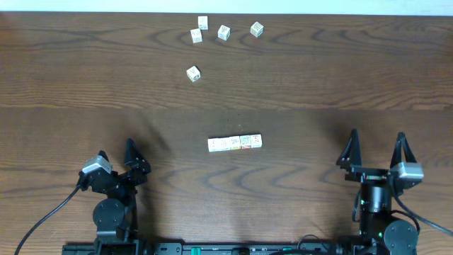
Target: Lift 5 blocks
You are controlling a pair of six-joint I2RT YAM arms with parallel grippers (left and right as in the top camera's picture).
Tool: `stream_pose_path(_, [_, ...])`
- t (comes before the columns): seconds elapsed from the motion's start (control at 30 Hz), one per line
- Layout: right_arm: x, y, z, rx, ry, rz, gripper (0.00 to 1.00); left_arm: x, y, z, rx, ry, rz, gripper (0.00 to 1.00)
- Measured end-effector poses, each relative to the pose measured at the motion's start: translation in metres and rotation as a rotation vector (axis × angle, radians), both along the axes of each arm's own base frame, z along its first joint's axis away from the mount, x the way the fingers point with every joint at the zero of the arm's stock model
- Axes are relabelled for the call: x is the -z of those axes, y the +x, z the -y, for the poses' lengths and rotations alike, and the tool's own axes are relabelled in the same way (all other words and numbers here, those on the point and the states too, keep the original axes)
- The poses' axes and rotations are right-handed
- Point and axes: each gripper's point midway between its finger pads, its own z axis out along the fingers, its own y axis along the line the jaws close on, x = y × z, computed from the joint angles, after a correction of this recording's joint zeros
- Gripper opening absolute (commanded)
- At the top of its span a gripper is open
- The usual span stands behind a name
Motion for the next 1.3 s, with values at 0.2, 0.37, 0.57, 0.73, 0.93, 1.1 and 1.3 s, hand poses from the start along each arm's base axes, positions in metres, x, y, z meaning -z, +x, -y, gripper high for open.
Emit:
stream_pose_path(0.2, [0.023,0.004,0.000,0.004,-0.010,-0.031,0.99,0.000,0.000,0.000,0.000,0.001,0.000,0.81])
stream_pose_path(0.37, [0.039,0.008,0.000,0.011,-0.036,-0.071,0.99,0.000,0.000,0.000,0.000,0.001,0.000,0.81])
stream_pose_path(0.57, [0.091,0.015,0.001,0.015,-0.048,-0.250,0.99,0.000,0.000,0.000,0.000,0.001,0.000,0.81])
stream_pose_path(0.73, [0.117,0.015,0.002,0.016,-0.053,-0.356,0.99,0.000,0.000,0.000,0.000,0.001,0.000,0.81])
stream_pose_path(0.93, [0.118,0.015,0.001,0.012,-0.080,-0.362,0.99,0.000,0.000,0.000,0.000,0.001,0.000,0.81])
stream_pose_path(1.1, [0.118,0.015,0.000,0.011,-0.087,-0.362,0.99,0.000,0.000,0.000,0.000,0.001,0.000,0.81])
stream_pose_path(1.3, [0.117,0.015,0.000,0.008,-0.090,-0.361,0.99,0.000,0.000,0.000,0.000,0.001,0.000,0.81])
